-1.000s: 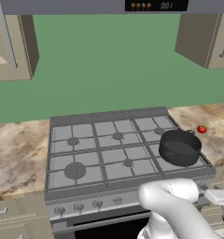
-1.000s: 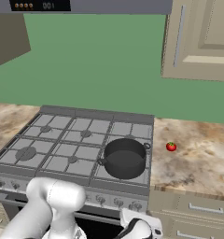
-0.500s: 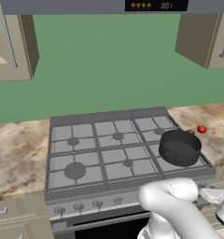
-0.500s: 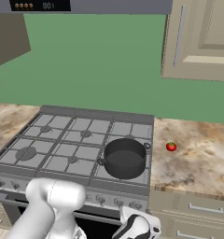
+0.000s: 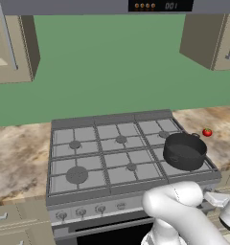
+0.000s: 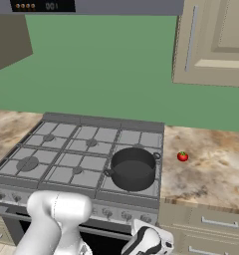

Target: Turn on the burner for the pot on the stove. Wait thirty seconds for the pot to heat up. Then add the tomato to the pot.

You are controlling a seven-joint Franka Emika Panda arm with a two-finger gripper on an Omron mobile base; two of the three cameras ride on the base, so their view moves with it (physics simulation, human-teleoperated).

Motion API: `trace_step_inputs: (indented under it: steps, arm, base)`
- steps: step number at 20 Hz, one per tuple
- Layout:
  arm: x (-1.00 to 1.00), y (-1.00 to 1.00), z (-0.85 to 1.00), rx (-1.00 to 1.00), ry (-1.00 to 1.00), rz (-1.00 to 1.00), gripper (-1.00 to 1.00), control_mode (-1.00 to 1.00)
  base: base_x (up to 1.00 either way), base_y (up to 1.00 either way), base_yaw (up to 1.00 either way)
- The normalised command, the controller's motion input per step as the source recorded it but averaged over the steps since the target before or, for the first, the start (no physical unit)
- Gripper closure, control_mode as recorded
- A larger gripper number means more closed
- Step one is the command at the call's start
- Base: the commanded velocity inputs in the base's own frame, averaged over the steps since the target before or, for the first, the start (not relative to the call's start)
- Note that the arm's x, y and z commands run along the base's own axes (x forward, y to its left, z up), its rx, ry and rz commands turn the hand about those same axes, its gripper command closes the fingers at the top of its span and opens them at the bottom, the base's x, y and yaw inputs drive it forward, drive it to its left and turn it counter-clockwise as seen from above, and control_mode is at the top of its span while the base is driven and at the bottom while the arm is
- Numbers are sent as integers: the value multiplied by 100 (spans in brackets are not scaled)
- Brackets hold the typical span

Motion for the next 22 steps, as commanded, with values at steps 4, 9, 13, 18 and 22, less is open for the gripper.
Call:
trace_step_inputs:
  steps: [4,9,13,18,22]
  arm:
    - [20,21,-18,-1,1,-1,100,-100]
    - [2,15,-3,-11,-1,0,100,-100]
    - [0,17,0,-28,-6,0,100,-100]
    - [-2,28,0,-33,-7,0,100,-100]
    - [0,9,0,-34,-5,2,100,-100]
  base:
    - [0,0,0]
    - [0,0,0]
    - [0,0,0]
    - [0,0,0]
    - [0,0,0]
